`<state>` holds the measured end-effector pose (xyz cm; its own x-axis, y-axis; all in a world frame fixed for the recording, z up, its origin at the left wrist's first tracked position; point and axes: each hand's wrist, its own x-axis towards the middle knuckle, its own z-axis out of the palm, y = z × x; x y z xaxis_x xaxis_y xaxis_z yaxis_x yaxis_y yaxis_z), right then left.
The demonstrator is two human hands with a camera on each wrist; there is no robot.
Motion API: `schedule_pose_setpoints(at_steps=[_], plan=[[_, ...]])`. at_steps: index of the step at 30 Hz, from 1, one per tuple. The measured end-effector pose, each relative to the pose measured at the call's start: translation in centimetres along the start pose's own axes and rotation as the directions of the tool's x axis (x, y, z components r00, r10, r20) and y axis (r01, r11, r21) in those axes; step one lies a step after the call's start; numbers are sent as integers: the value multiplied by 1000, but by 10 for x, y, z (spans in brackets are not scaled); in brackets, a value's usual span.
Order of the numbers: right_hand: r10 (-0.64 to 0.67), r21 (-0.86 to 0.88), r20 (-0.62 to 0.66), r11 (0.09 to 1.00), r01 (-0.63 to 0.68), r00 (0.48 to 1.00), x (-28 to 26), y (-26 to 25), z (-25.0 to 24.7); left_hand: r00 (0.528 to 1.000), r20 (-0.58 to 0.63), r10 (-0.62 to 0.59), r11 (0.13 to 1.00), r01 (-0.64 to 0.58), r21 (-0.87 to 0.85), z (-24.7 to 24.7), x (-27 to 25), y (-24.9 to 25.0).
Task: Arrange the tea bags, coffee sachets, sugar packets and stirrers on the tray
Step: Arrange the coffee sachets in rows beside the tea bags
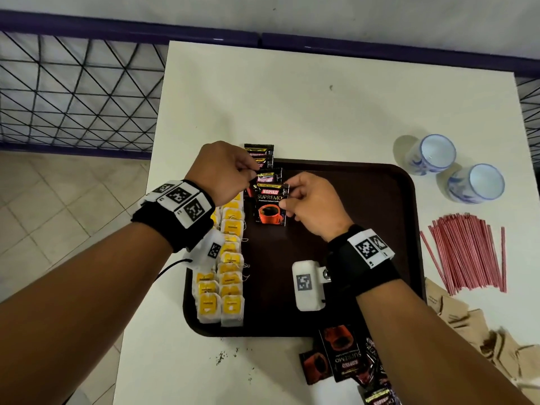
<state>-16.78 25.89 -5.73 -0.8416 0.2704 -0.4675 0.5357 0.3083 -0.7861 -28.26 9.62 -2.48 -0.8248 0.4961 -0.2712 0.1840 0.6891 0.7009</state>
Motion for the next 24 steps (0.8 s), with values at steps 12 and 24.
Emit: schedule_pose_setpoints(at_steps=[12,24], plan=[[44,-68,-71,996,-49,996,4,-10,22,999,-36,40,987,-34,160,2,2,-10],[27,-70,-117,997,-35,993,-6,-20,31,995,-57,83,986,-73,150,4,-1,-16]])
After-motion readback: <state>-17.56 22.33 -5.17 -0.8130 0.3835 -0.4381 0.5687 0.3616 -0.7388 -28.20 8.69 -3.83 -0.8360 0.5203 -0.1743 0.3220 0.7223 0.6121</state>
